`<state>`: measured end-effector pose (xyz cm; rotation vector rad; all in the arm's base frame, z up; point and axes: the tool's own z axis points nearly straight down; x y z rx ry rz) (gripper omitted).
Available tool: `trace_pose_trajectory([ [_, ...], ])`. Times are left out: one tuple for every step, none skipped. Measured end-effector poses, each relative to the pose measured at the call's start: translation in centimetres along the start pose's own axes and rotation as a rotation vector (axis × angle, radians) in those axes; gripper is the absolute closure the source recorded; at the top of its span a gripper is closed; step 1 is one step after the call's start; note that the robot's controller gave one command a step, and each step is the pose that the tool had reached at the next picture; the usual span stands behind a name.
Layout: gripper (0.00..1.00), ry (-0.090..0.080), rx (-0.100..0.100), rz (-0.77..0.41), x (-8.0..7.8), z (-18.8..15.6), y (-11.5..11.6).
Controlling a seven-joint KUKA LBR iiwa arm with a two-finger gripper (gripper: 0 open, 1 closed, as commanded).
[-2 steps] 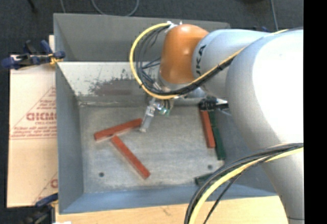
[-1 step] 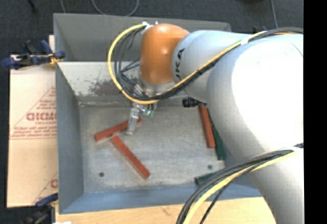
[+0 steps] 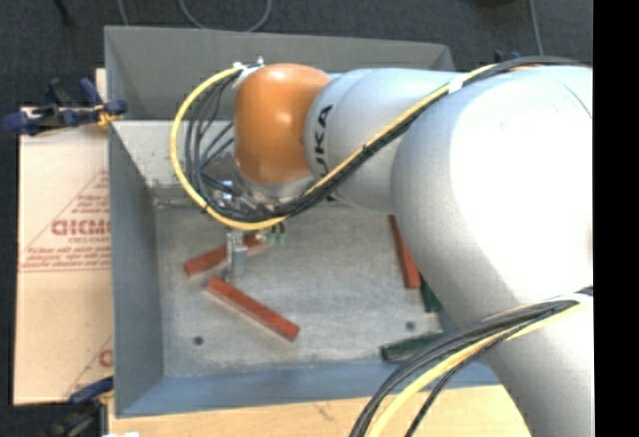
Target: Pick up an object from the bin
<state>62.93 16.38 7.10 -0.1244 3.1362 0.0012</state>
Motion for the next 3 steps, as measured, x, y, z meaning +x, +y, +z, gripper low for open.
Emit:
trace_pose_trajectory([
  [1.0,-0.001,0.0,0.003,0.0,0.0,-0.1],
  [1.0,-0.01,-0.001,0.018,0.8,-16.8,-2.4],
  [1.0,0.001,0.001,-0.206,2.0,-14.2,-1.8],
])
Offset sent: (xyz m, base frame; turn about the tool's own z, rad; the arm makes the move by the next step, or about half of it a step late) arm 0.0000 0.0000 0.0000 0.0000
